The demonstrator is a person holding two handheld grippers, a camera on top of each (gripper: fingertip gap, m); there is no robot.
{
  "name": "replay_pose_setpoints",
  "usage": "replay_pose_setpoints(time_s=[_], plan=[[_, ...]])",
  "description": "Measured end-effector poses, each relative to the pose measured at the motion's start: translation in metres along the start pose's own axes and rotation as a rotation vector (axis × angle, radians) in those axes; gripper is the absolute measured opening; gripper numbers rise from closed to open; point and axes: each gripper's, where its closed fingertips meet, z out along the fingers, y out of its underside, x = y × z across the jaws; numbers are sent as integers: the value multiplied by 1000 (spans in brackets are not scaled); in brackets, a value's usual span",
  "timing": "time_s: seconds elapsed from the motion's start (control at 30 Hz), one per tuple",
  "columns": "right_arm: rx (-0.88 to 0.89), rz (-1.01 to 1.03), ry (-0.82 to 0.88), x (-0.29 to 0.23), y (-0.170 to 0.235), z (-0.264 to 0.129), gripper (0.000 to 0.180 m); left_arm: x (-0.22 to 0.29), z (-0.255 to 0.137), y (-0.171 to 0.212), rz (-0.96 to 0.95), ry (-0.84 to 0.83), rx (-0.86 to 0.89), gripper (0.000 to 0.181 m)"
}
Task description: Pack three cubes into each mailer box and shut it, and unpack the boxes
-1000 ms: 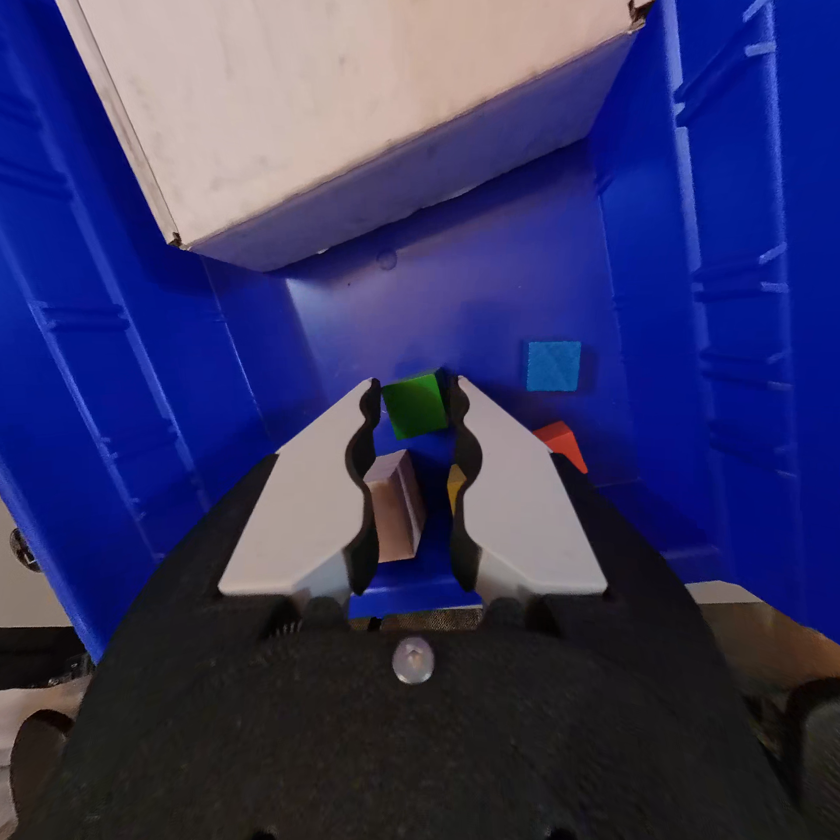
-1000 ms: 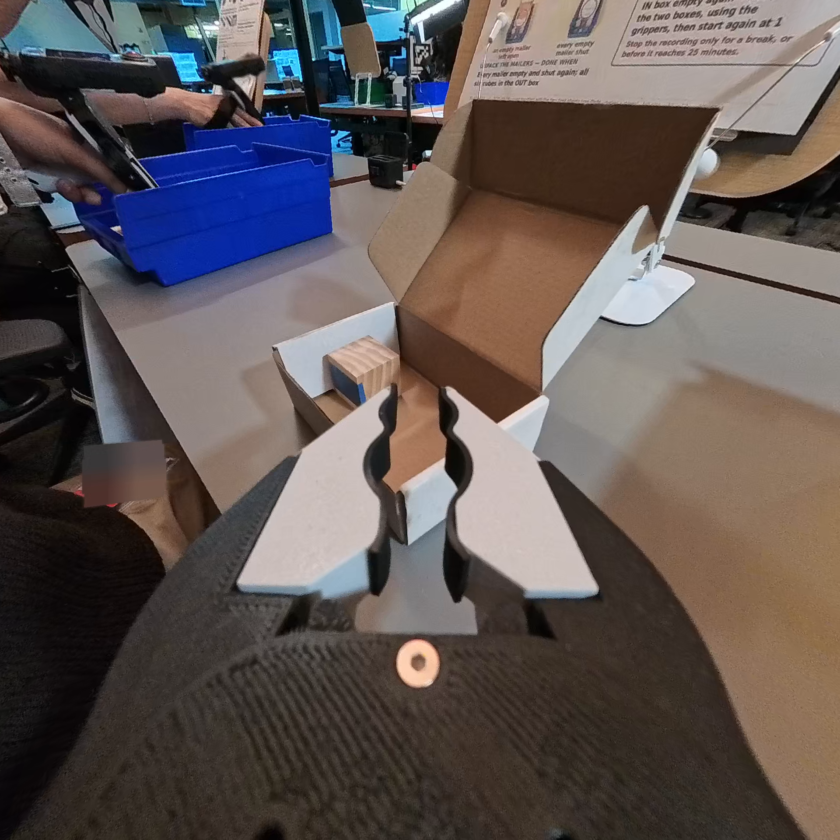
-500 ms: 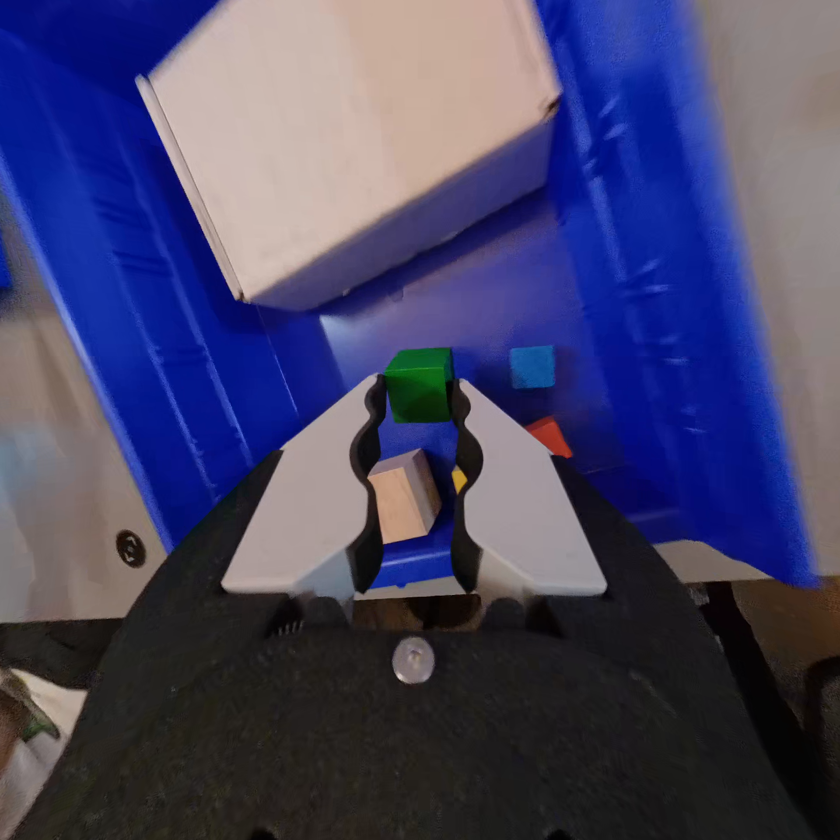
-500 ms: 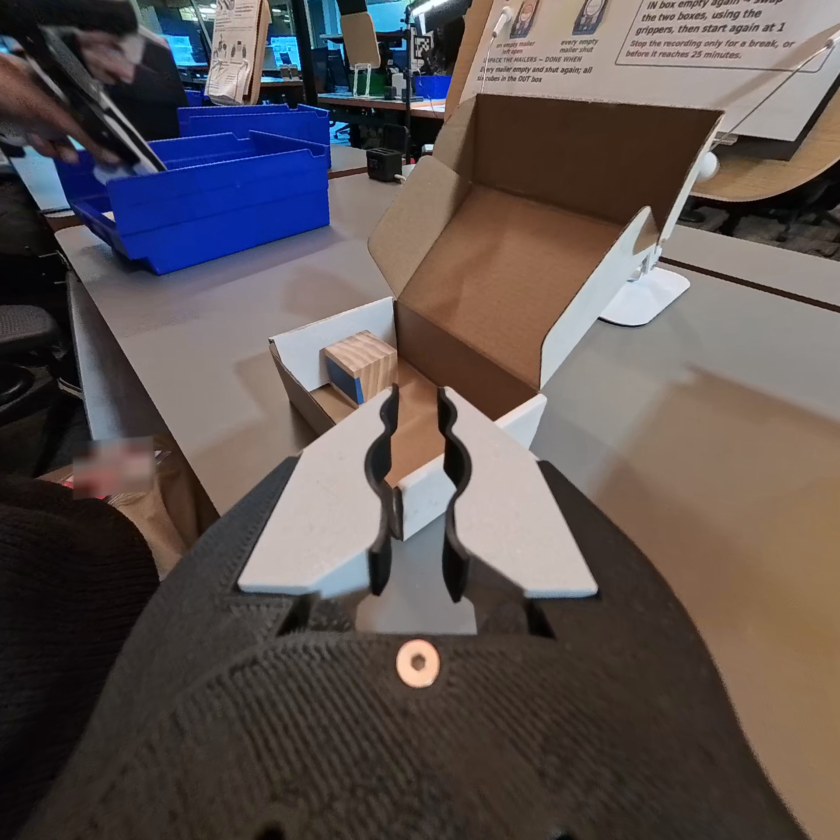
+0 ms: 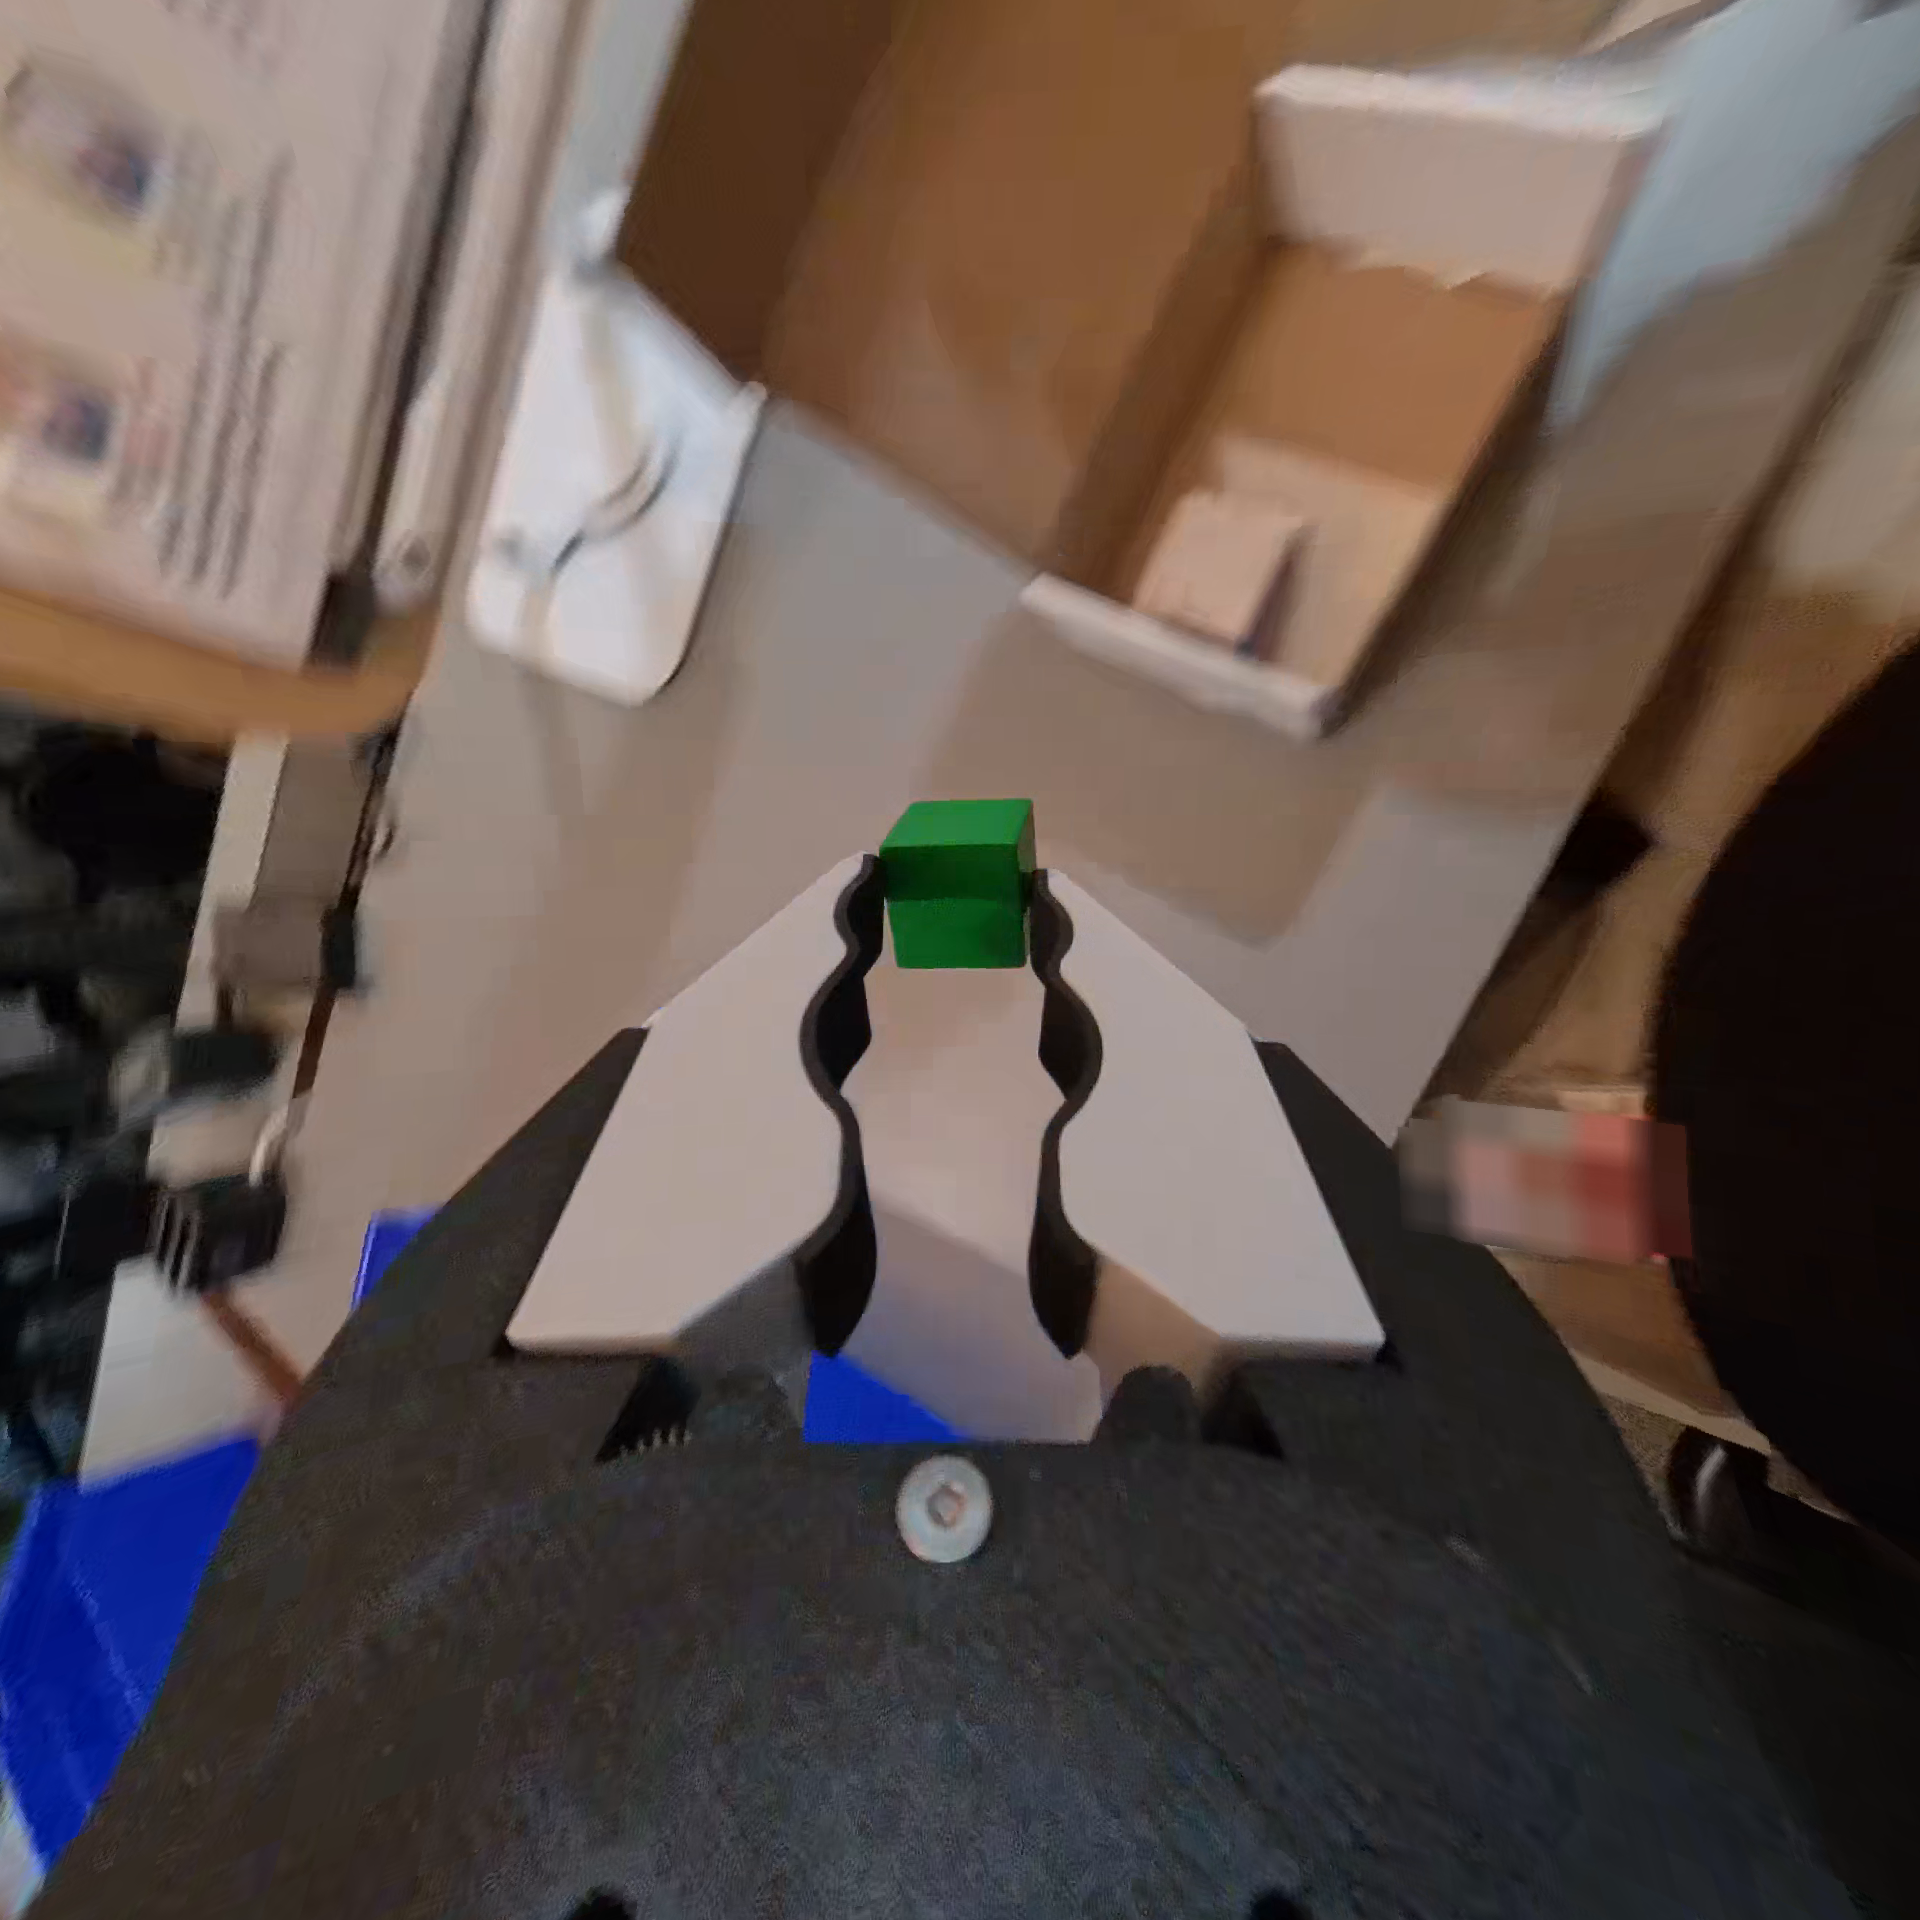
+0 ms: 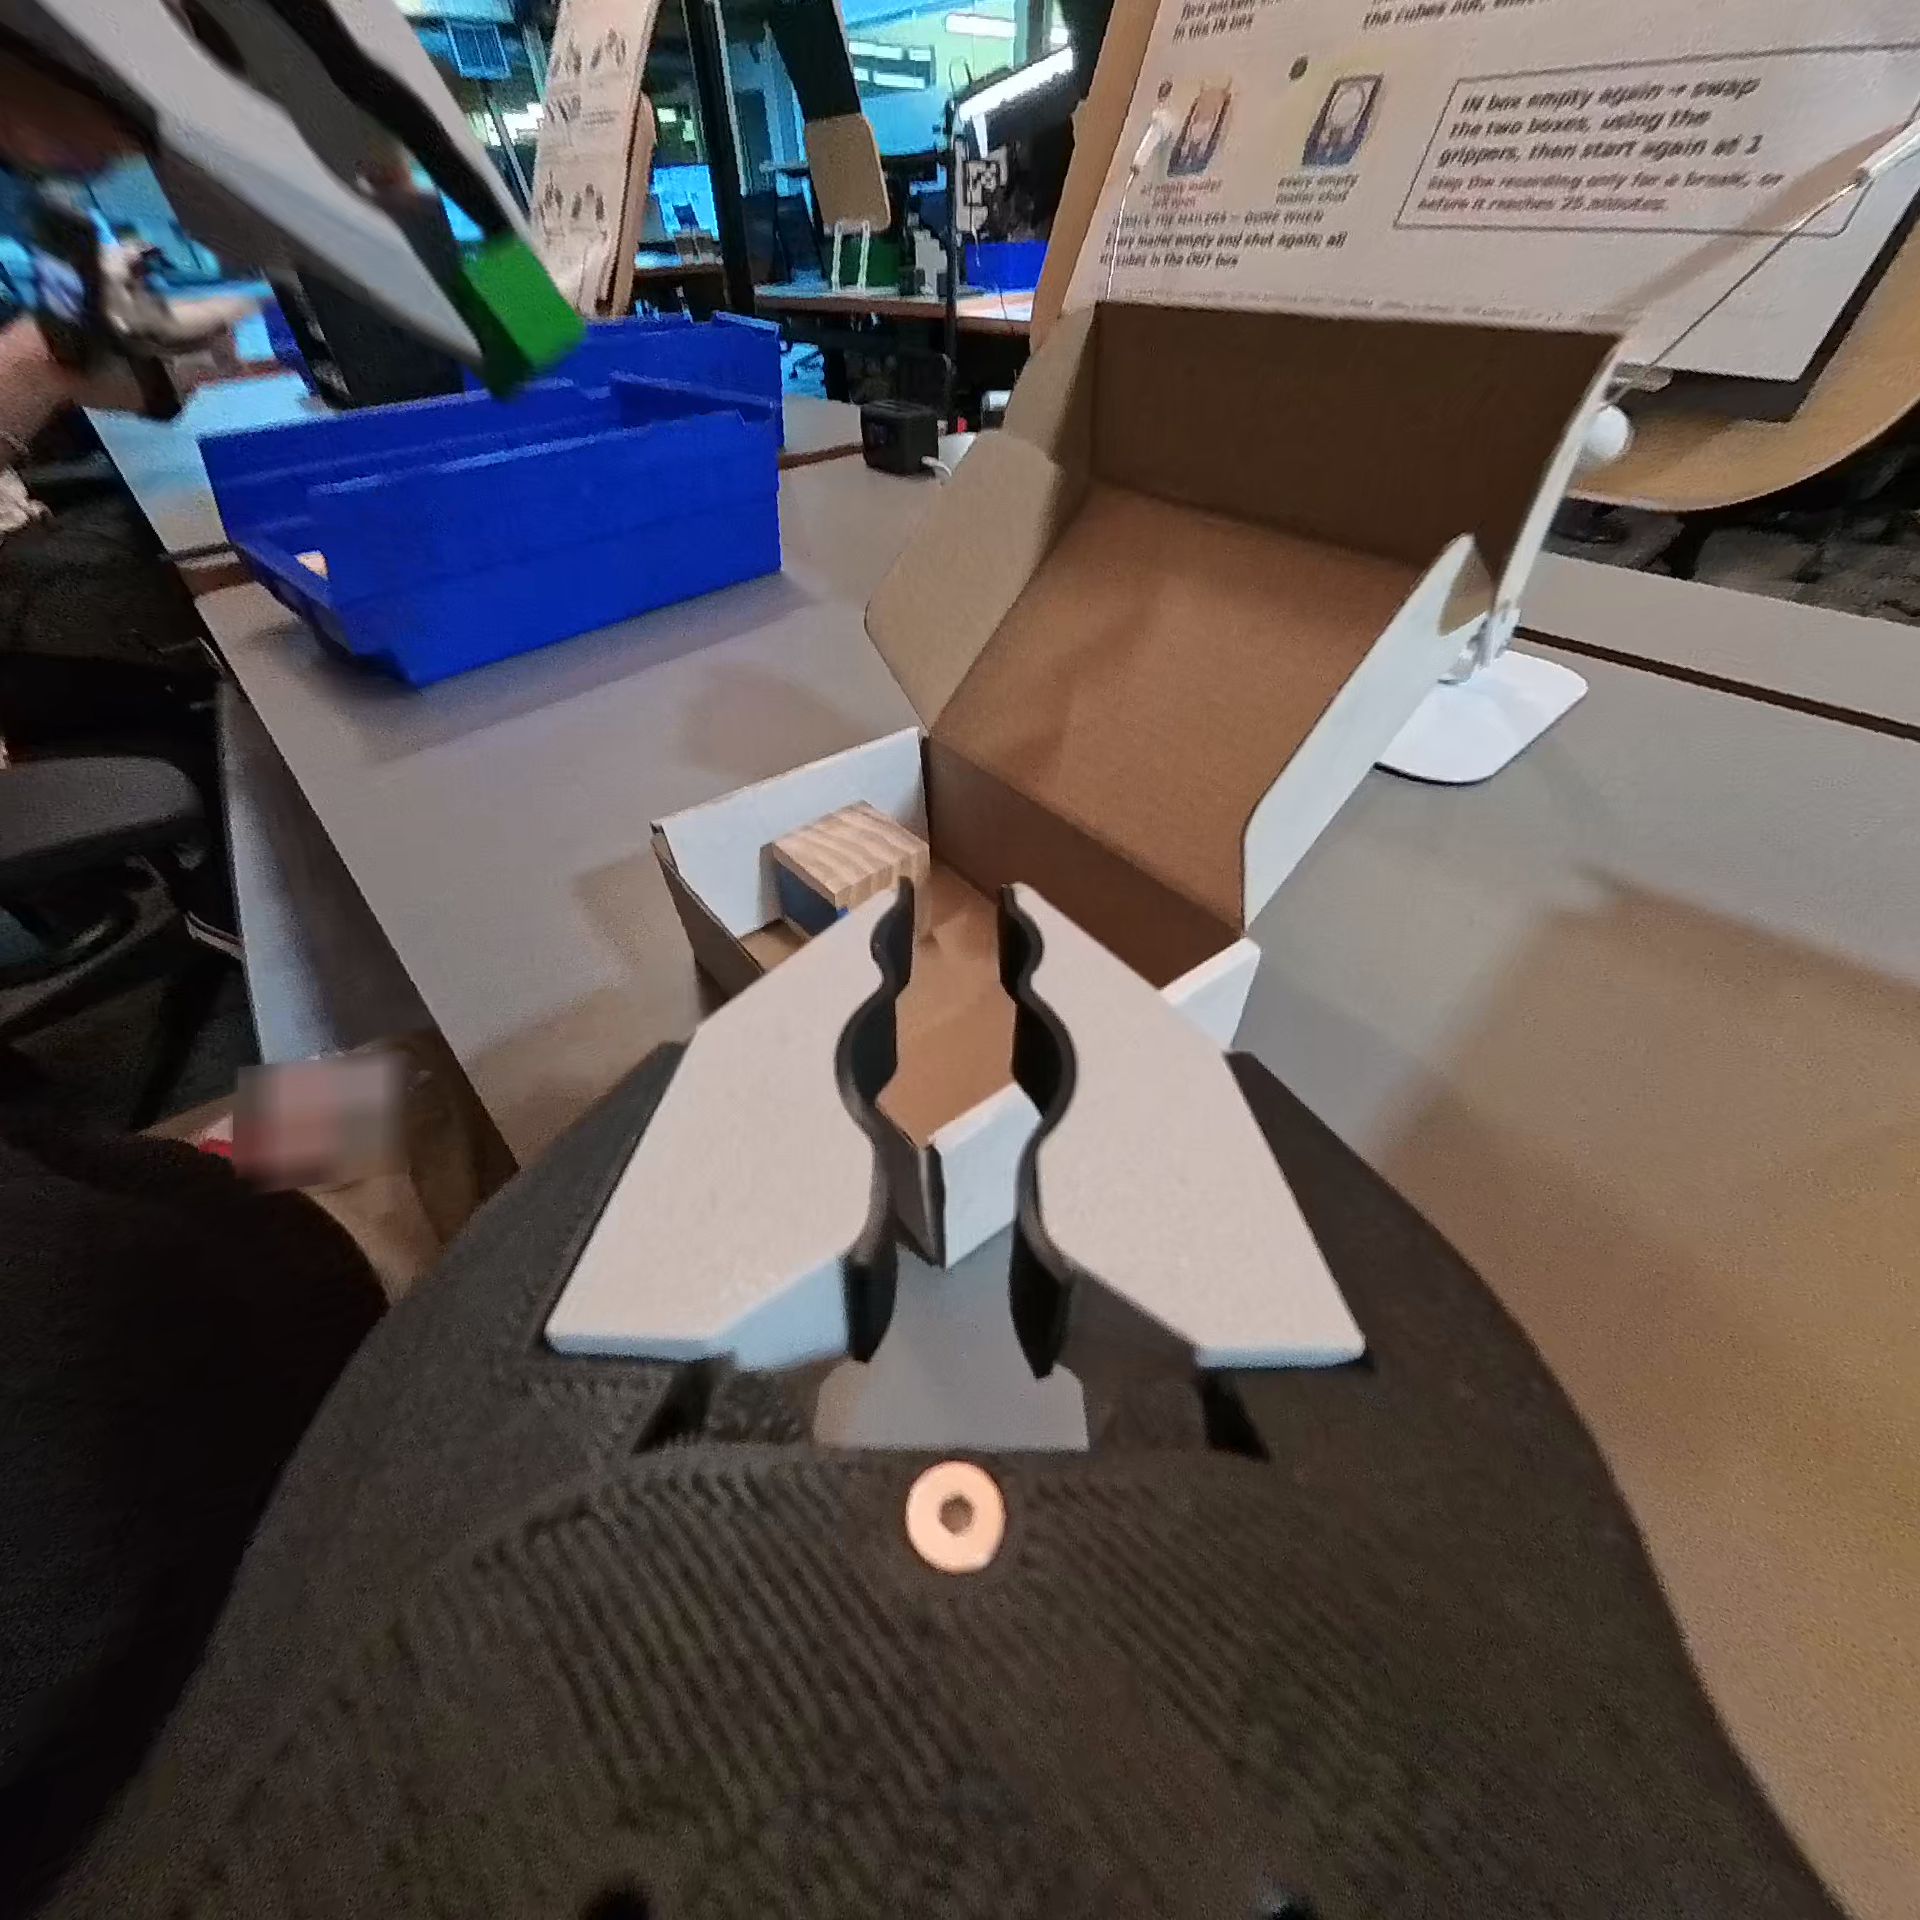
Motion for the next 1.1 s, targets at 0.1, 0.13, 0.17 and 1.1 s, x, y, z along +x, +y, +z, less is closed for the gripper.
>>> replay_pose_setpoints(time_s=[0.1,0.13,0.17,1.1], plan=[[42,47,-1,2,-9,-7,15,46,35,-43,180,120,8,27],[52,61,1,4,-11,-9,15,59,48,-54,227,156,3,27],[55,74,1,5,-11,-10,14,71,61,-62,267,195,-9,27],[64,270,6,25,-6,-19,16,108,162,-75,215,419,-106,47]])
